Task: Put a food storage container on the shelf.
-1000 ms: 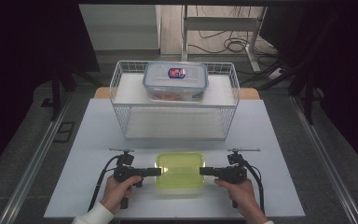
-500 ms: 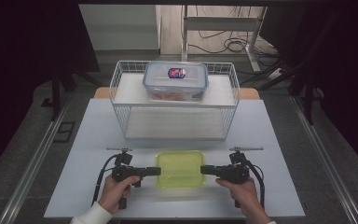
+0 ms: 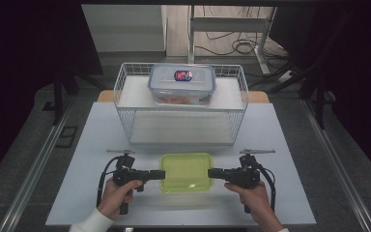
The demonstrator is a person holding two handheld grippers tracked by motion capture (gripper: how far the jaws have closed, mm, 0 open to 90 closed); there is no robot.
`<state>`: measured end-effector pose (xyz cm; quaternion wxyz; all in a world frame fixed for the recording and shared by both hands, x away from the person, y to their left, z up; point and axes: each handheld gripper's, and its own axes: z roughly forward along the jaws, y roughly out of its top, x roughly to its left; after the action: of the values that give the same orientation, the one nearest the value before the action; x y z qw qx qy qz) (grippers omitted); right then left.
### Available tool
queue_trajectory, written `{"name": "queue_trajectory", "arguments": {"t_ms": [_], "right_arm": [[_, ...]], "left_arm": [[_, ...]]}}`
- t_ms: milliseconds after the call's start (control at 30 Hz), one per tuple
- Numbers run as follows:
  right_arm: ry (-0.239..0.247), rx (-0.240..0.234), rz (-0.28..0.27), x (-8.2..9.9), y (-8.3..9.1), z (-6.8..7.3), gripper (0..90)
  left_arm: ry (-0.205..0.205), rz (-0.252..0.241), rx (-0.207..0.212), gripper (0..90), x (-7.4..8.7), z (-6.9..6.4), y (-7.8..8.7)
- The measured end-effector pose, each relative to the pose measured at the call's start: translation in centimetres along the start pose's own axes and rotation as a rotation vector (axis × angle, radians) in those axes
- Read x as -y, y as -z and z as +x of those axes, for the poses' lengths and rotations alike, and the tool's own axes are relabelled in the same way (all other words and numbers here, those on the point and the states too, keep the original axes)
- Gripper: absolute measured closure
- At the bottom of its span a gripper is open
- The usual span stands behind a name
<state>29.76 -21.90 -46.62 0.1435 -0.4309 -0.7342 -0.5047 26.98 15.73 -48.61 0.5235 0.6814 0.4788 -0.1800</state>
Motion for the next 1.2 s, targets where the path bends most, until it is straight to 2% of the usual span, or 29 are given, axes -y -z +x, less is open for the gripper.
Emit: {"name": "queue_trajectory", "arguments": {"t_ms": [100, 167, 200, 333, 600, 633, 867, 900, 1200], "right_arm": [[0.008, 0.001, -0.005, -0.1, 0.2, 0.2, 80.1], [0.014, 0.000, -0.009, -0.2, 0.2, 0.5, 80.3], [0.019, -0.008, -0.018, -0.4, 0.4, 0.7, 80.3], [0.032, -0.010, -0.025, -0.8, 0.8, 1.1, 80.4], [0.050, -0.003, -0.032, -1.1, 1.3, 1.7, 80.4], [0.055, 0.001, -0.034, -1.3, 1.5, 1.9, 80.4], [0.091, 0.008, -0.050, -3.1, 2.1, 3.1, 80.3], [0.097, 0.008, -0.050, -3.9, 2.3, 3.6, 80.2], [0.139, 0.009, -0.059, -7.0, 2.7, 5.4, 80.0]], "left_arm": [[-0.006, -0.005, -0.002, 78.0, 0.0, -0.3, 0.2], [-0.020, -0.013, -0.011, 78.0, -0.2, -0.9, 0.5], [-0.039, -0.016, -0.014, 77.9, -0.5, -1.3, 0.6], [-0.054, -0.023, -0.017, 77.9, -0.7, -1.9, 1.0], [-0.066, -0.020, -0.014, 78.0, -1.2, -2.4, 1.0], [-0.077, -0.023, -0.013, 78.0, -1.6, -2.7, 1.2], [-0.089, -0.039, -0.012, 78.5, -3.2, -3.5, 2.0], [-0.095, -0.042, -0.009, 78.6, -4.0, -3.8, 2.4], [-0.089, -0.067, 0.007, 79.2, -6.3, -4.4, 3.6]]}}
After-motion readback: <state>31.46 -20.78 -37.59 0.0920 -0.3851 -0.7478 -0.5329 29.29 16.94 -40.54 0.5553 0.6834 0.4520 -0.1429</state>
